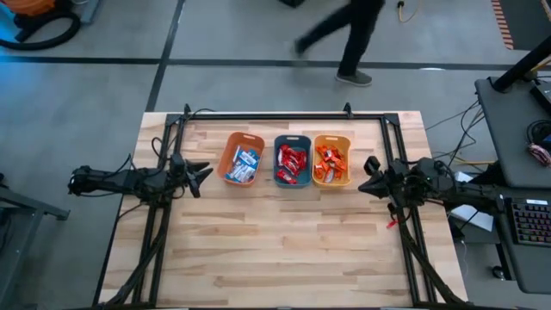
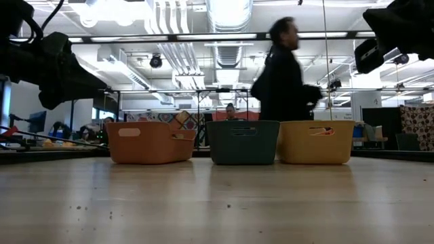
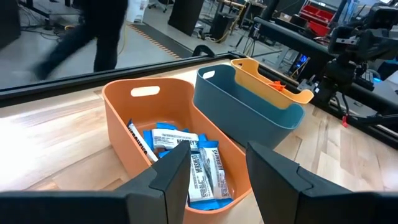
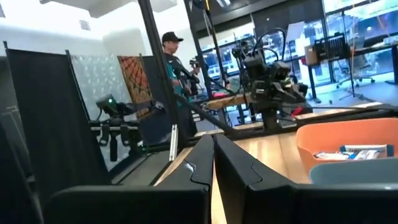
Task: Sort candy
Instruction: Return to Home Position
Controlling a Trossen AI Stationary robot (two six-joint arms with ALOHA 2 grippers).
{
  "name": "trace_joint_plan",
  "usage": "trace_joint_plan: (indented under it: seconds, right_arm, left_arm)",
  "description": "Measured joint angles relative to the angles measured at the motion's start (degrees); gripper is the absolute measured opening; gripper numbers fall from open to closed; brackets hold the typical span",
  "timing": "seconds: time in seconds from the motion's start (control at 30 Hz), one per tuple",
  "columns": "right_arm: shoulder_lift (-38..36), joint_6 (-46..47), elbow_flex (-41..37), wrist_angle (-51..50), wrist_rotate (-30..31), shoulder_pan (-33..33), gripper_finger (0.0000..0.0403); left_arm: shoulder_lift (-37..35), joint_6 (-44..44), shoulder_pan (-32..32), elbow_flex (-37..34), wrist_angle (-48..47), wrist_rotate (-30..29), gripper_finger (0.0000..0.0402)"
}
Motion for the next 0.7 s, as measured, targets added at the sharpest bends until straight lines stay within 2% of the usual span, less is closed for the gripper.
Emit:
trace_joint_plan:
  seconds: [0.13, 0.23, 0.47, 0.7]
  right_arm:
    - [0.16, -0.25, 0.0, 1.03, 0.57, 0.0, 0.0009]
    - [0.2, -4.06, 0.0, 0.79, 1.0, 0.0, 0.0009]
    - [0.16, -9.06, 0.0, -0.46, 10.92, 0.0, 0.0009]
    - [0.98, -9.95, -0.89, -2.2, 13.17, -0.02, 0.0009]
  left_arm:
    - [0.09, 0.0, 0.0, 0.0, 0.04, -0.01, 0.0139]
    - [0.19, 0.0, 0.0, 0.0, 0.09, 0.0, 0.0139]
    - [0.2, 0.01, 0.0, -0.02, 0.2, -0.02, 0.0139]
    - [0.2, 0.01, 0.0, -0.02, 0.28, -0.02, 0.0139]
